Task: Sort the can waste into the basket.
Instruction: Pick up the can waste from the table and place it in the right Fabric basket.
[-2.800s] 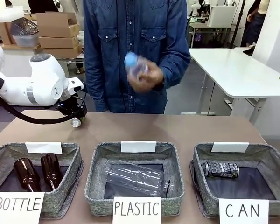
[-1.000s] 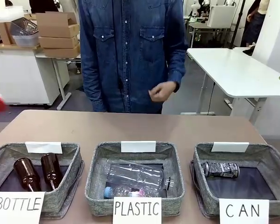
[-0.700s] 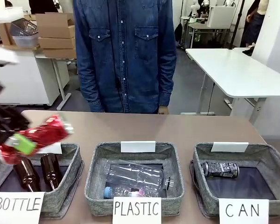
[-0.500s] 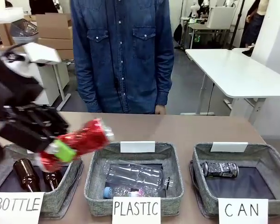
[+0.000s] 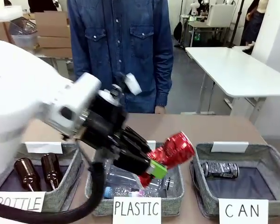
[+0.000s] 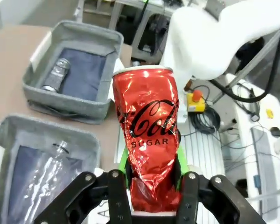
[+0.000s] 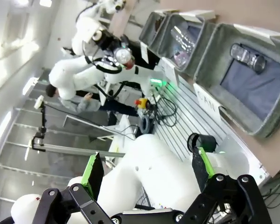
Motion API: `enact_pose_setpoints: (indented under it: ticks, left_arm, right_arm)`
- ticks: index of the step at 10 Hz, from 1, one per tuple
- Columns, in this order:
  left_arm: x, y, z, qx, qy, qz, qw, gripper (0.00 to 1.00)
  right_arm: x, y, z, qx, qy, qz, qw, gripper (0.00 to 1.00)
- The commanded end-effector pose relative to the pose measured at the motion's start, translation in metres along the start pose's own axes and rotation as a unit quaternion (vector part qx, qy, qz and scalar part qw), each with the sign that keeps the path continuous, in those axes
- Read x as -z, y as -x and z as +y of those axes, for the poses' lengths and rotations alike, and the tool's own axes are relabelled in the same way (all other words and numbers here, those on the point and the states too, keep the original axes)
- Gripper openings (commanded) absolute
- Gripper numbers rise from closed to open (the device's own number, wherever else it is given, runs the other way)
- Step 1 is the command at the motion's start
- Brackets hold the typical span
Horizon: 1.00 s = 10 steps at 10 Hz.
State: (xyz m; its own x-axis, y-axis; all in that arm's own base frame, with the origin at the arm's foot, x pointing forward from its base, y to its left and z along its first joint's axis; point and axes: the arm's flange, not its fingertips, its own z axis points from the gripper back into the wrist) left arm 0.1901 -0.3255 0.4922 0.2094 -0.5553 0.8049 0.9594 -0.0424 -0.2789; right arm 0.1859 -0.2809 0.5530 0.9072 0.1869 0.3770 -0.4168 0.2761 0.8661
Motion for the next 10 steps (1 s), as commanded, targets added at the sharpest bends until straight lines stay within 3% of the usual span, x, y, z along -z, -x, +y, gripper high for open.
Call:
enact_pose_setpoints:
  ticks: [1, 2, 3, 5, 8, 10]
  left_arm:
    - [-0.036, -0.006, -0.010, 0.009, 0.022, -0.019, 1.000, 0.41]
    - [-0.036, -0.006, -0.010, 0.009, 0.022, -0.019, 1.000, 0.41]
    - [-0.010, -0.003, -0.001, 0.003, 0.005, -0.006, 1.000, 0.41]
    - [0.022, -0.022, 0.037, 0.082, -0.044, -0.064, 0.994, 0.41]
    - [0.112, -0.064, 0.104, 0.149, -0.046, -0.034, 0.987, 0.41]
    - [0.155, -0.073, 0.112, 0.142, -0.028, -0.020, 0.989, 0.41]
  right_arm:
    - [0.012, -0.019, 0.002, 0.009, -0.014, -0.012, 1.000, 1.00]
    - [0.012, -0.019, 0.002, 0.009, -0.014, -0.012, 1.000, 1.00]
    - [0.012, -0.019, 0.002, 0.009, -0.014, -0.012, 1.000, 1.00]
    - [0.012, -0.019, 0.002, 0.009, -0.014, -0.012, 1.000, 1.00]
    - [0.012, -0.019, 0.002, 0.009, -0.014, -0.012, 1.000, 1.00]
    - [0.012, -0.019, 0.002, 0.009, -0.014, -0.012, 1.000, 1.00]
